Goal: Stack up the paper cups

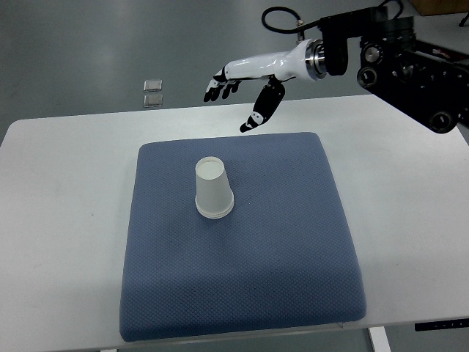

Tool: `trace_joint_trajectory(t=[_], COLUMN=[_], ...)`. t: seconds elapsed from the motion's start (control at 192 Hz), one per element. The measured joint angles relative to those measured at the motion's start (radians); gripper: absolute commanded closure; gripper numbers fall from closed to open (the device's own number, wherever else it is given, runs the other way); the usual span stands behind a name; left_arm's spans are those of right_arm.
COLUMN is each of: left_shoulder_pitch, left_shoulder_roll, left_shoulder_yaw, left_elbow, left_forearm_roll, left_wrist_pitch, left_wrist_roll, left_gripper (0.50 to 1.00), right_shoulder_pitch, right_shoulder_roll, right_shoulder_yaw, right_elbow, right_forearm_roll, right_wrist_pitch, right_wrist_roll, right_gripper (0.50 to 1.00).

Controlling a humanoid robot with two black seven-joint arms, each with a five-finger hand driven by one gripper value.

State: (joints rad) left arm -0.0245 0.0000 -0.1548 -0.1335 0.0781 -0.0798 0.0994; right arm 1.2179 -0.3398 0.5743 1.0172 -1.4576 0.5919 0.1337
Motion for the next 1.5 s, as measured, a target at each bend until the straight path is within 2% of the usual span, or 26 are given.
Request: trace_joint_trajectory(t=[0.172,0.333,0.473,0.655,0.847,0.93,1.014,1.117,1.31,1.502], left_shoulder_pitch=[0.000,0.000,0.000,0.000,0.000,0.000,0.000,0.000,0.000,0.000], left_shoulder_roll=[0.000,0.000,0.000,0.000,0.000,0.000,0.000,0.000,0.000,0.000], left_shoulder_yaw=[0.000,0.000,0.000,0.000,0.000,0.000,0.000,0.000,0.000,0.000], left_elbow=[0.000,0.000,0.000,0.000,0.000,0.000,0.000,0.000,0.000,0.000], left_forearm_roll=[0.000,0.000,0.000,0.000,0.000,0.000,0.000,0.000,0.000,0.000], left_wrist_pitch=[0.000,0.000,0.000,0.000,0.000,0.000,0.000,0.000,0.000,0.000], left_wrist_roll=[0.000,0.000,0.000,-0.001,0.000,0.000,0.000,0.000,0.000,0.000], left_gripper=[0.500,0.500,0.500,0.500,0.500,0.500,0.500,0.500,0.500,0.500], right_shoulder_pitch=[-0.118,-0.199,-0.272,-0.379,-0.451,-0.468,-0.486,-0.498,-0.518,-0.539], right_shoulder_roll=[-0.069,-0.118,-0.143,-0.125,-0.070,-0.053,-0.032,0.000,0.049,0.104], right_shoulder_yaw=[0.171,0.233,0.244,0.309,0.326,0.334,0.359,0.379,0.385,0.429], right_elbow=[-0.077,-0.181,-0.208,-0.213,-0.219,-0.227,-0.229,-0.229,-0.229,-0.228], right_forearm_roll=[0.161,0.394,0.588,0.788,0.893,0.909,0.914,0.914,0.914,0.914], right_wrist_pitch=[-0.077,-0.207,-0.326,-0.469,-0.609,-0.629,-0.634,-0.637,-0.644,-0.682], right_wrist_roll=[-0.042,-0.065,-0.096,-0.106,-0.106,-0.106,-0.106,-0.096,-0.091,-0.091], right_gripper=[0.687,0.689,0.689,0.691,0.689,0.681,0.605,0.587,0.585,0.585])
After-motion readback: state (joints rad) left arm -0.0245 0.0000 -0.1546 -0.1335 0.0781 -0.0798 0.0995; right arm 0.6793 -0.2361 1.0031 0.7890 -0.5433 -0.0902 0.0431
